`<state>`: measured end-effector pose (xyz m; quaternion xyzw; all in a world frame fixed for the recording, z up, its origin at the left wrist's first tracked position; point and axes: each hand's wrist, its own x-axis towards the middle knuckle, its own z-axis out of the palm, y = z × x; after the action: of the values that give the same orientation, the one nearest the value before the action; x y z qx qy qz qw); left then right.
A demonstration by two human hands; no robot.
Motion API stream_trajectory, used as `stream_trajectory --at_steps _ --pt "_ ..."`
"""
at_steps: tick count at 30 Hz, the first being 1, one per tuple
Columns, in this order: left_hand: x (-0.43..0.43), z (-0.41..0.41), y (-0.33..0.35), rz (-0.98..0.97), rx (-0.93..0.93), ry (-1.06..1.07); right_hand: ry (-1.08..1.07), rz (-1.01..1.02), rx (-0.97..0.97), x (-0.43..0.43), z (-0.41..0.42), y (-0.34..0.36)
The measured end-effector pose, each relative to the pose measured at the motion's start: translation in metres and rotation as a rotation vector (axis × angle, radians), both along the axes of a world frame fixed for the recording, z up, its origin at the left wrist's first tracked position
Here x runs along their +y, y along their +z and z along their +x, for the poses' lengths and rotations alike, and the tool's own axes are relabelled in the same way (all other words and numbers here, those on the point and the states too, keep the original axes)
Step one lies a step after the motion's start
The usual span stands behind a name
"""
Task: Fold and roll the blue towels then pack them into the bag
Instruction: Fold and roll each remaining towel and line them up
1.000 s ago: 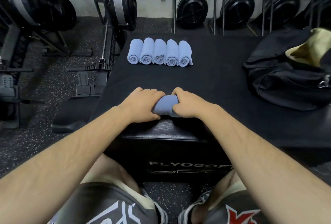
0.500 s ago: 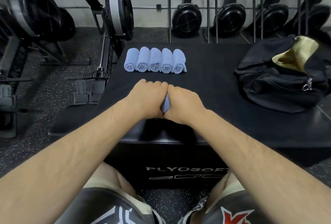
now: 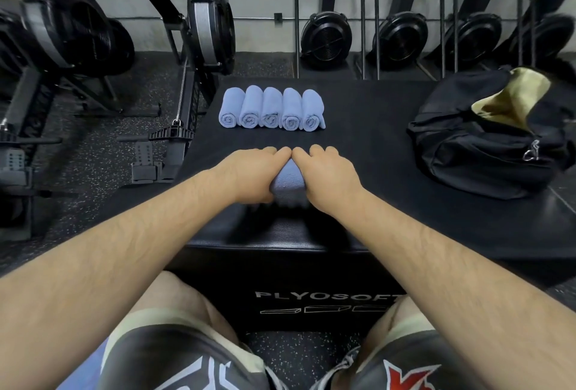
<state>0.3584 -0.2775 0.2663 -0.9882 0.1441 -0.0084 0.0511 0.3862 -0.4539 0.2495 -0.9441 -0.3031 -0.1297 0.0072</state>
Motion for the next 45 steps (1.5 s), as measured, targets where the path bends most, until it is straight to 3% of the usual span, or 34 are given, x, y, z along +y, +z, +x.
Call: stream_trajectory --at_steps 7,10,19,21,24,27,29,32,36,45 --pt "0.008 -0.008 -0.001 -0.136 0.117 -0.035 0.051 0.062 -0.15 -0.002 -0.004 -0.018" --pt "0.009 -0.01 -0.008 -0.175 0.141 -0.024 0.034 -0.039 -0.086 -0.003 -0.007 -0.016" --pt "0.009 -0.017 -0.003 -0.24 0.13 0.016 0.138 -0.069 0.08 -0.019 -0.001 0.007" --pt "-0.001 -0.016 -0.004 -0.355 0.115 0.095 0.013 0.061 0.076 -0.02 0.008 0.006" --pt "-0.01 -0.009 -0.012 -0.703 0.087 0.364 -0.203 0.49 0.175 -0.02 0.007 0.0" --pt "-0.017 0.001 -0.017 -1.049 0.129 0.511 -0.125 0.826 0.238 -0.01 -0.012 -0.007" --pt "-0.026 0.008 -0.018 -1.196 0.148 0.471 -0.123 0.961 0.412 0.001 -0.022 -0.009" --pt "-0.045 0.013 -0.02 -1.153 0.063 0.36 -0.223 1.076 0.654 0.012 -0.02 -0.009" --pt "-0.057 0.021 -0.039 -1.211 0.063 0.28 -0.311 1.178 0.771 0.01 0.0 -0.016" --pt "-0.067 0.068 -0.086 -1.318 0.012 0.037 -0.387 1.537 0.842 -0.009 0.059 -0.039"
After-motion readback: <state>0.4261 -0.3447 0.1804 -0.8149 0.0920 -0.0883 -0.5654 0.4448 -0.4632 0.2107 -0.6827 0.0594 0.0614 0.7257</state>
